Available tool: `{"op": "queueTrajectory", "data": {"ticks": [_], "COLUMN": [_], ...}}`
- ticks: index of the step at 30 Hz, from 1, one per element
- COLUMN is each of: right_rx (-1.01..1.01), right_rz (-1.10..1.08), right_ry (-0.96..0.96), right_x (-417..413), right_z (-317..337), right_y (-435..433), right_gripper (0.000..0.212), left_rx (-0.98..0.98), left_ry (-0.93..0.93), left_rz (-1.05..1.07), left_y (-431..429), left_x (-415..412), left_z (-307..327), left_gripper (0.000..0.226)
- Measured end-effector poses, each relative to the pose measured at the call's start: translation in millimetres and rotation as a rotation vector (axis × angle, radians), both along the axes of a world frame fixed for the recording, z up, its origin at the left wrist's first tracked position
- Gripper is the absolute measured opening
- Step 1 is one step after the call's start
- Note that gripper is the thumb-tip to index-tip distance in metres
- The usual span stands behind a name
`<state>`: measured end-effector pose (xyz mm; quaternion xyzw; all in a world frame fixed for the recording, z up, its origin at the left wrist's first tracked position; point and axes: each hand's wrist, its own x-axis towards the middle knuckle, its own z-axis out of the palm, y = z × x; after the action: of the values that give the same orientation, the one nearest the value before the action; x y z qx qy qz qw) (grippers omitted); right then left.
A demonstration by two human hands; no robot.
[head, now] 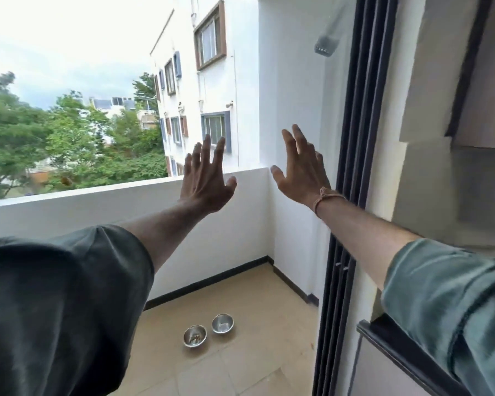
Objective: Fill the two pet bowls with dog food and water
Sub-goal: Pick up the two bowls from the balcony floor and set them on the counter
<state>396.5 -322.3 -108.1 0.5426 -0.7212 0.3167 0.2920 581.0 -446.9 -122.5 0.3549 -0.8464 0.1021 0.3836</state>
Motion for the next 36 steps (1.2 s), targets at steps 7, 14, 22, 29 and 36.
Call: {"op": "queueTrajectory", "data": {"ticks": [7, 14, 22, 29, 36], "right_rx": [0.052, 0.142, 0.305, 0.422, 0.523], "right_rz": [0.111, 0.232, 0.272, 0.269, 0.212], "right_ry": [-0.016, -0.077, -0.107, -0.117, -0.197], "right_x": [-2, -28, -55, -73, -88], "right_z": [-34, -68, -132, -197, -258], "right_y": [-123, -247, -371, -488, -624], "right_gripper": [0.077, 0.077, 0.074, 0.072, 0.071], "left_rx": [0.111, 0.239, 0.364, 0.46, 0.543], "left_ry": [-0.066, -0.113, -0.192, -0.229, -0.3], "left_rz": [0.159, 0.299, 0.355, 0.354, 0.294], "left_y": [-98, -194, -295, -417, -563], "left_x": [25, 15, -8, -28, -52], "left_z": [-40, -74, -132, -187, -241], "left_gripper": [0.096, 0.092, 0.092, 0.092, 0.09]}}
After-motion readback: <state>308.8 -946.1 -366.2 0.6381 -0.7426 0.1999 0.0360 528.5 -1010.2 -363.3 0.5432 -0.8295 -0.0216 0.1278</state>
